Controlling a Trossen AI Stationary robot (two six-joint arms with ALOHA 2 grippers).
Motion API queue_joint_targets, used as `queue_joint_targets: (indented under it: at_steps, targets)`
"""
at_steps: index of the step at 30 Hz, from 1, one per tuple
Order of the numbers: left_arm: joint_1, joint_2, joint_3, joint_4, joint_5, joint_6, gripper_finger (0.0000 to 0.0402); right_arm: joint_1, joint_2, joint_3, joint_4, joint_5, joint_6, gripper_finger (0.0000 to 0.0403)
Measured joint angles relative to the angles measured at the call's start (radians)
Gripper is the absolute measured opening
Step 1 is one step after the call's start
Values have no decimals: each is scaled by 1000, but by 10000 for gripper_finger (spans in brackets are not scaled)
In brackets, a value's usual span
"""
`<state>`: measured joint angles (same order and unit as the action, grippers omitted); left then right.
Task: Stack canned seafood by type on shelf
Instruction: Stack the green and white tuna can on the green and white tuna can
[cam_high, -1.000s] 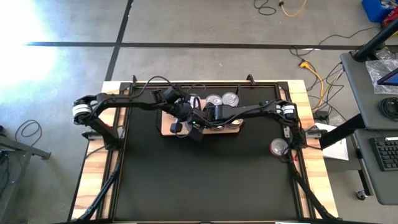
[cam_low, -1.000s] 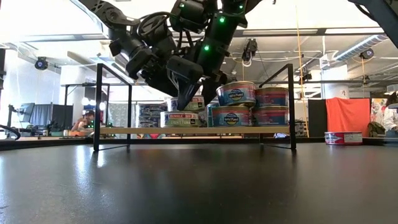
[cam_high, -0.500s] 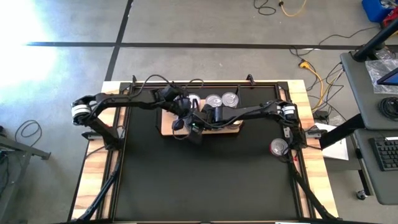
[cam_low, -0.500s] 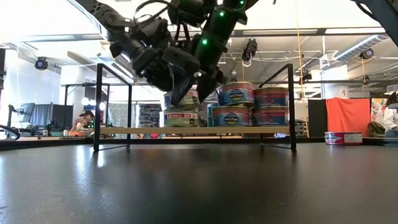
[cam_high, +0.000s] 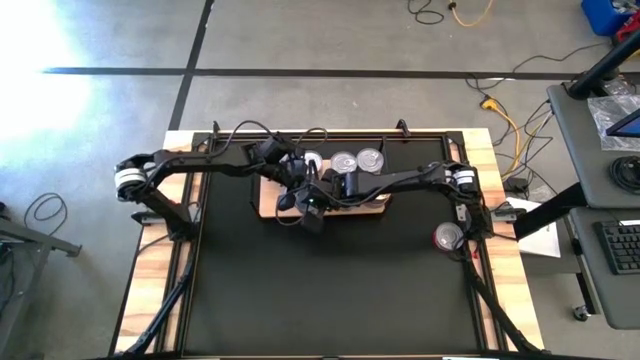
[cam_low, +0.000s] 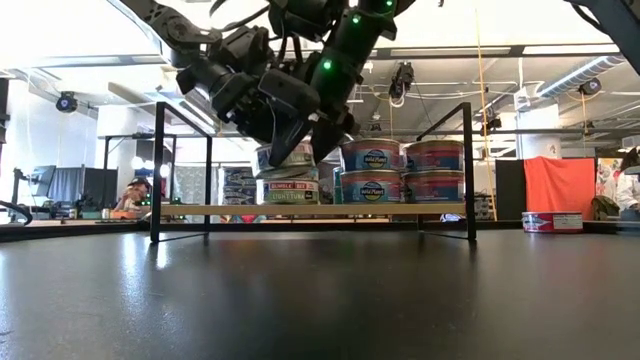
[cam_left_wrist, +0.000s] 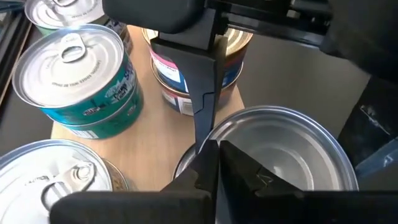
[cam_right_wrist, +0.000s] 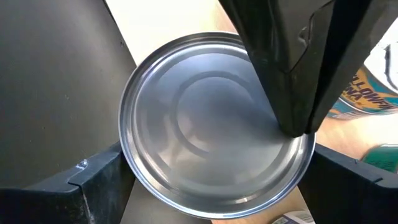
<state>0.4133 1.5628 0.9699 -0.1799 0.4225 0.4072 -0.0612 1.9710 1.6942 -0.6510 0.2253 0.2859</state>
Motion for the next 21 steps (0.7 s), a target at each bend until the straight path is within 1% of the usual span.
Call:
queue_joint_targets:
  at_steps: [8,12,15,21]
  targets:
    - [0,2,0,-3,3,-21,0,-2,5,-1,3,2,-1,371]
    - [-1,2,0,-3,4,-37,0,-3,6,-1,-2,28,16,371]
    - [-2,1,-2,-6,24,-63,0,-8,7,-1,-18,40,47,371]
    - [-6,-11,-3,-7,42,-90,0,-11,7,-3,-23,54,23,371]
